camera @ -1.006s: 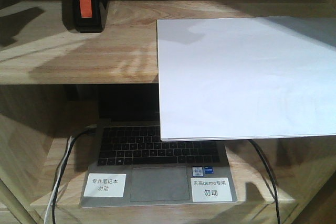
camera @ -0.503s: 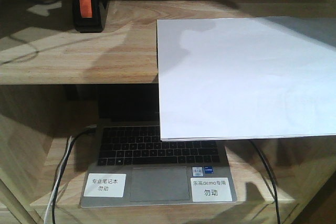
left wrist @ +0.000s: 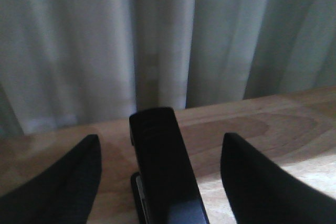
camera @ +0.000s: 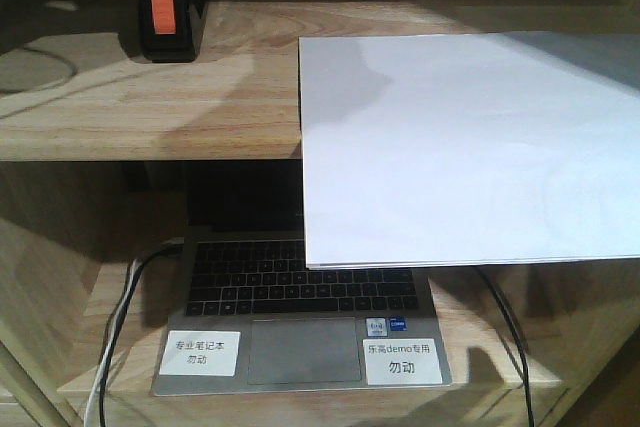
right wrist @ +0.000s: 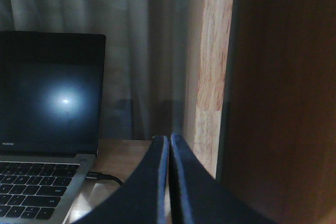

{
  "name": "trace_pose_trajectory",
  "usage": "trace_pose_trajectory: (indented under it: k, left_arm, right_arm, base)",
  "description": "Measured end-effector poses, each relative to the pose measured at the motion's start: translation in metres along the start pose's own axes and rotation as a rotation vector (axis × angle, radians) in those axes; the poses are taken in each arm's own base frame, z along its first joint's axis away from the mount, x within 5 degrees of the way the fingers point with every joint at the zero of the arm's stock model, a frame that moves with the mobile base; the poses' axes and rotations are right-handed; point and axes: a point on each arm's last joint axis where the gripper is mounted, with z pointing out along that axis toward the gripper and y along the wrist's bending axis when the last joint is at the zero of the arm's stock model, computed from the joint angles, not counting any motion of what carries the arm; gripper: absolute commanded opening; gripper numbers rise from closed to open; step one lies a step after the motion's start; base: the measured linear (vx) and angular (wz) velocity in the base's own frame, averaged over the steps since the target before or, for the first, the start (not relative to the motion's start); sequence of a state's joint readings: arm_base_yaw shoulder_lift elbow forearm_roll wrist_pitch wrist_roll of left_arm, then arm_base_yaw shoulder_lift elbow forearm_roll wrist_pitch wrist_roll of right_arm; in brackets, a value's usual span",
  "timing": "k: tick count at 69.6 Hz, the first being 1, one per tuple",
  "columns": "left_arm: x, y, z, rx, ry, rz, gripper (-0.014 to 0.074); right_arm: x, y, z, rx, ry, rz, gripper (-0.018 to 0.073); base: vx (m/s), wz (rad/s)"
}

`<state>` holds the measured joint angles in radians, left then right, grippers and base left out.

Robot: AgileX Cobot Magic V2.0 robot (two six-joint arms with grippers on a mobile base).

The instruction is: Grab stapler and paper to desk for stapling

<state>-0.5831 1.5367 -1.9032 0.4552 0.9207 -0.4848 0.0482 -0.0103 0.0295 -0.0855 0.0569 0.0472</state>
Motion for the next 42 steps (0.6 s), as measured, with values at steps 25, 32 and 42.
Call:
trace_pose_trajectory:
  k: [25,32,42]
  left_arm:
    - [0.004,-0.005,0.018,-0.031,0.067,-0.006,0.0472]
    - [0.006,-0.006,0.023,-0.036,0.08,-0.004,0.0472]
    - [0.013,-0.009,0.036,-0.046,0.116,0.007,0.0472]
  right_arm:
    - [0.0,0.0,0.0,0.0,0.0,0.0,-0.001]
    - [0.0,0.0,0.0,0.0,0.0,0.0,-0.001]
    - [0.0,0.0,0.0,0.0,0.0,0.0,-0.001]
  base:
    - [0.0,0.0]
    - [0.0,0.0]
    - [0.0,0.0]
